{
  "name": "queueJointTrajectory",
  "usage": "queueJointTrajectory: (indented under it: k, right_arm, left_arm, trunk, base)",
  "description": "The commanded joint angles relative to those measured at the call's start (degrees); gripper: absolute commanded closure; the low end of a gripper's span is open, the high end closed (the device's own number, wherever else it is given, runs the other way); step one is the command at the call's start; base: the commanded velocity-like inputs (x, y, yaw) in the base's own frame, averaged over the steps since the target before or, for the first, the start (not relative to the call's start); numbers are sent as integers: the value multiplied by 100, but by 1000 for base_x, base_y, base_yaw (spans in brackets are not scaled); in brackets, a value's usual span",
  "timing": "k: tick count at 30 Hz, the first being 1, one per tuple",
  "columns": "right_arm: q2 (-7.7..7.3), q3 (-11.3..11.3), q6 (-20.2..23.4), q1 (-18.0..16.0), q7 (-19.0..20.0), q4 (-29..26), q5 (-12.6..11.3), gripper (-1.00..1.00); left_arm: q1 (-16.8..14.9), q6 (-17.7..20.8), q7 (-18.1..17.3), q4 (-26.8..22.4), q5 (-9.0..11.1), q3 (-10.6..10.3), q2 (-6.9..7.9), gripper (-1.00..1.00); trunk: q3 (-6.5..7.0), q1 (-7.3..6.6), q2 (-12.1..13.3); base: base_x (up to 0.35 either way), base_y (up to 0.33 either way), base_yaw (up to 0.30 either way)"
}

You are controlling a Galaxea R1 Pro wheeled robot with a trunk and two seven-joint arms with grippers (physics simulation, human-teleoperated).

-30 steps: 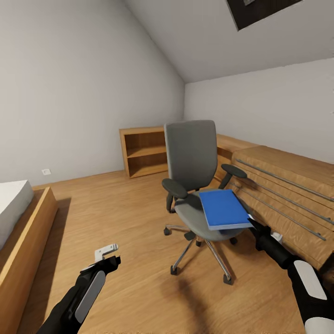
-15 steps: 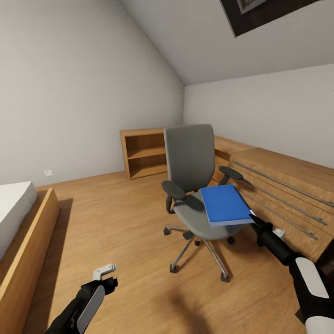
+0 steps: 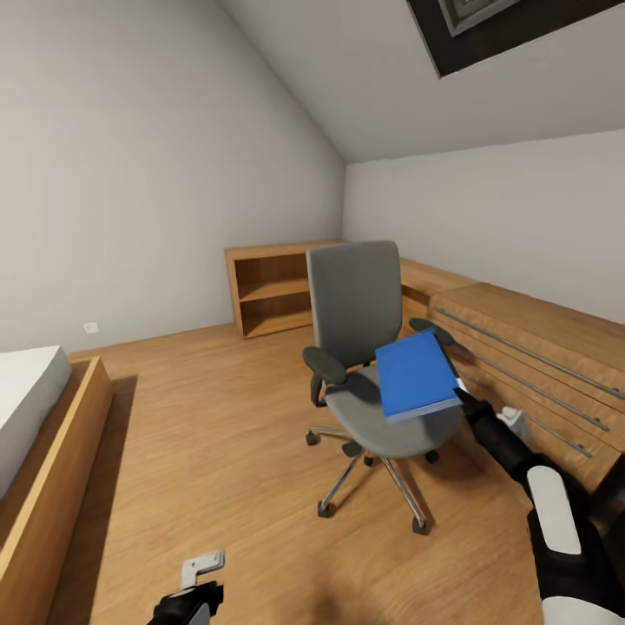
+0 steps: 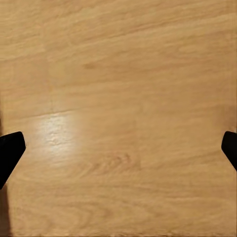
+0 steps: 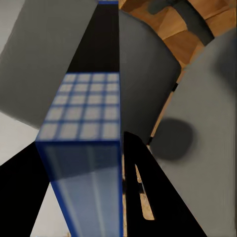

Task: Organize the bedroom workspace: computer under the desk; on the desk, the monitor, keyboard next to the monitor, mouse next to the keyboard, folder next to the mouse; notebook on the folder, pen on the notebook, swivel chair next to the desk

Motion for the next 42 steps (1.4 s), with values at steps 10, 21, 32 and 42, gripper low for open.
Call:
queueJointTrajectory:
  k: [10,21,32,42]
  right_arm:
    - [587,-83,-661,539,-158,-950,546,100]
    - [613,-89,-741,740,-94,-1142,53,100]
    - [616,-89,-739,821,106,-1148,-129,100]
    - [621,-89,-739,833,127,-1146,-582,100]
  left_arm:
    - [-4,-891,14,769,15,-76,-174,-100]
    - [-3,-1761,3,1265,18,-72,-225,-100]
    - [-2,-2062,-52,1559,31,-73,-234,-100]
    - [-4,-2070,-108,1765,27,-75,-235,-100]
  trunk:
    - [174,-221,400]
    - [372,-463,841]
    - [569,-704,1282]
    - [749,-924,1683]
  base:
    - [0,0,0]
    - [-44,0,0]
    - [-269,0,0]
    - [-24,0,0]
